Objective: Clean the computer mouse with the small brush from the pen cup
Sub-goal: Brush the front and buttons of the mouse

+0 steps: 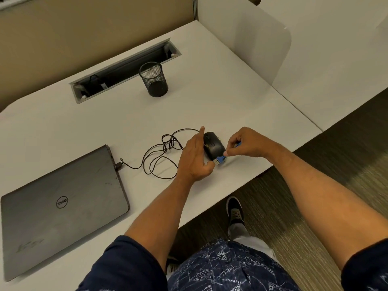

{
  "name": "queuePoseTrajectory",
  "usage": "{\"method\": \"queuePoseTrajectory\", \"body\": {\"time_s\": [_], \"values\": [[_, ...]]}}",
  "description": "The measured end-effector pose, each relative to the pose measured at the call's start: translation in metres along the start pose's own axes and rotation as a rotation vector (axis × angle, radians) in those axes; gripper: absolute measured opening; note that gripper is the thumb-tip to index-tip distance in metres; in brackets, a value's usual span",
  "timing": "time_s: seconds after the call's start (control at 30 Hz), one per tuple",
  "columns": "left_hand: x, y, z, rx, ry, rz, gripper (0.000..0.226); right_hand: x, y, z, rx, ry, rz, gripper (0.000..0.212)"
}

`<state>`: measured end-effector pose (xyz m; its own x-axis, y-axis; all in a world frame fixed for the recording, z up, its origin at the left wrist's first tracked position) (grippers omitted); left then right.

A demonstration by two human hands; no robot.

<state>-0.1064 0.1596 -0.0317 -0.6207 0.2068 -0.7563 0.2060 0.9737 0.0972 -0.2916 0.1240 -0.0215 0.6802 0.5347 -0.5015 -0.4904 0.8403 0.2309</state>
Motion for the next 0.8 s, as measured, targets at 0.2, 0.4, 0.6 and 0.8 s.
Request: {"method": "queuePoseTrajectory", "body": {"time_s": [0.2,0.4,0.6,0.8], "values": [[0.001,0.0,0.002,0.026,-0.022,0.0,0.107,-0.021,0.013,-0.029,0.072,-0.209,-0.215,0.008],[0.004,-0.001,0.004,0.049,-0.036,-0.013,0.111,-0.028,0.025,-0.052,0.175,-0.339,-0.28,0.012],[0.005,-0.004,0.005,0.047,-0.041,-0.033,0.115,-0.022,0.007,-0.031,0.11,-0.273,-0.265,0.006],[0.005,-0.006,0.005,0.051,-0.036,-0.048,0.117,-0.028,-0.011,-0.017,0.052,-0.25,-0.364,0.008]]}}
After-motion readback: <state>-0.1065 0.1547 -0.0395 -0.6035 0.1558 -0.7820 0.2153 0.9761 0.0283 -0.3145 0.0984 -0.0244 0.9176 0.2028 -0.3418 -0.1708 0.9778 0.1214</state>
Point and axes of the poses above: each hand's wrist, its own y-axis away from the middle knuckle, its own x-axis out of the palm, z = x × y, the point moved 6 cm from there along -y, towards the middle knuckle, and after that the axes turned 6 degrees about -x, right-handed, at the moved point
